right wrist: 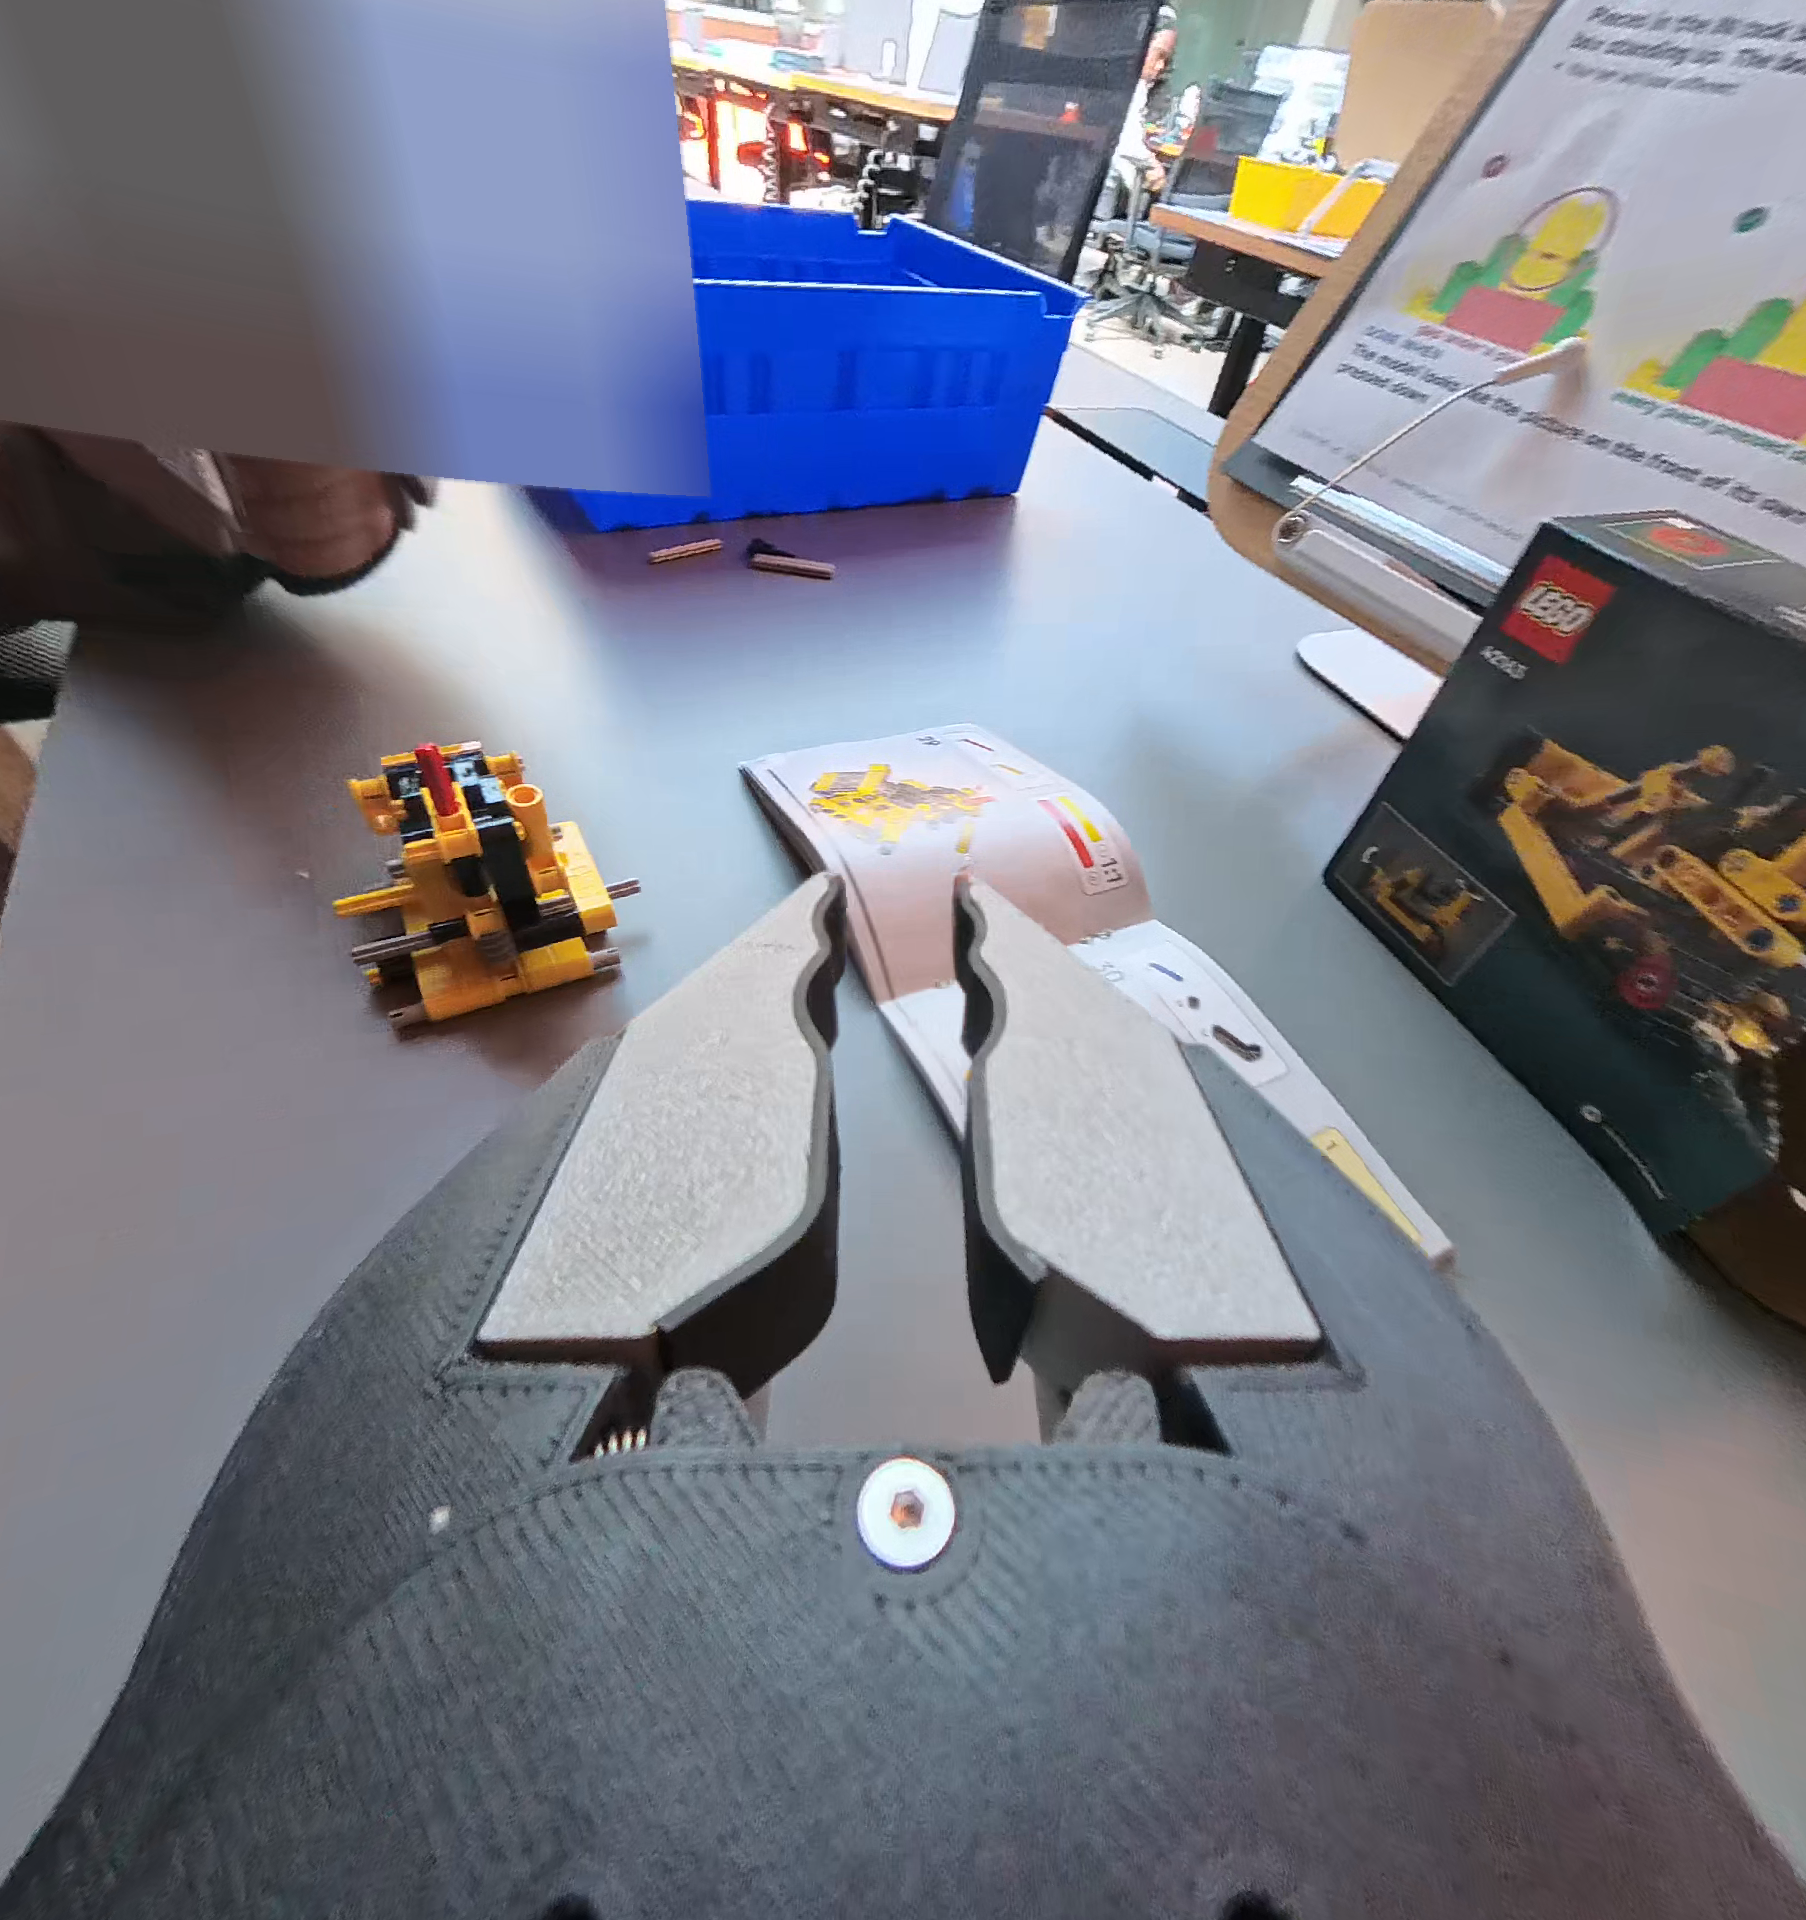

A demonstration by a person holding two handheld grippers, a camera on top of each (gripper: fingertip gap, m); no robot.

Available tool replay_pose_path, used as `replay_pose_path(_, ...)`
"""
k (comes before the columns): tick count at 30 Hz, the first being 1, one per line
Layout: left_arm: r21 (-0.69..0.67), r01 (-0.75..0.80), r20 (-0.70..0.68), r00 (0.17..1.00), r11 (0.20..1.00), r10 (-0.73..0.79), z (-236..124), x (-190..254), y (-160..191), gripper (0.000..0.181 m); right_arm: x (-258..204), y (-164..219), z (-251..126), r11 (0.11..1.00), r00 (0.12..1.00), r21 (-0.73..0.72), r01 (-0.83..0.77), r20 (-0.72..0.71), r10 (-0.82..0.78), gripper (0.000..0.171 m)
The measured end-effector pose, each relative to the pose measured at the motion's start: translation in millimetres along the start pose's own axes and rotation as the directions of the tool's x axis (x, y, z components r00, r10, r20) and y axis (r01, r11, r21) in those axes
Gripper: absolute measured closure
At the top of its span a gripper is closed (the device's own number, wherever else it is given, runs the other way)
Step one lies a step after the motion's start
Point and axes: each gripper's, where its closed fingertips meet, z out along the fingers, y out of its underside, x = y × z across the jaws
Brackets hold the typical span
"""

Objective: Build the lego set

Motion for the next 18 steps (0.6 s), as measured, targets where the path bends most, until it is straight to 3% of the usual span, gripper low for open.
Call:
replay_pose_path(5, -0.016, -0.057, 0.255, 0.965, 0.998, 0.059, -83.4, -33.6, -1.7, 0.151, 6.8, 2.8, -0.1, 1.0, 0.999, -0.02, 0.014, -0.049, -0.015, 0.153)
replay_pose_path(10, 0.105, 0.006, 0.463, 0.885, 0.994, -0.054, -159.5, -77.4, -7.1, 0.152, 17.9, 6.0, -0.6, 0.999, 0.994, -0.039, 0.0, -0.111, -0.005, 0.147)
replay_pose_path(13, 0.12, 0.031, 0.521, 0.849, 0.992, -0.089, -175.6, -93.0, 12.0, 0.151, 25.8, 7.8, -4.8, 0.999, 0.987, -0.044, -0.018, -0.163, 0.011, 0.143)
replay_pose_path(18, 0.133, 0.054, 0.488, 0.866, 0.99, -0.113, -164.5, -96.7, 30.6, 0.147, 33.9, 11.0, -11.1, 0.996, 0.973, -0.046, -0.081, -0.22, 0.069, 0.133)
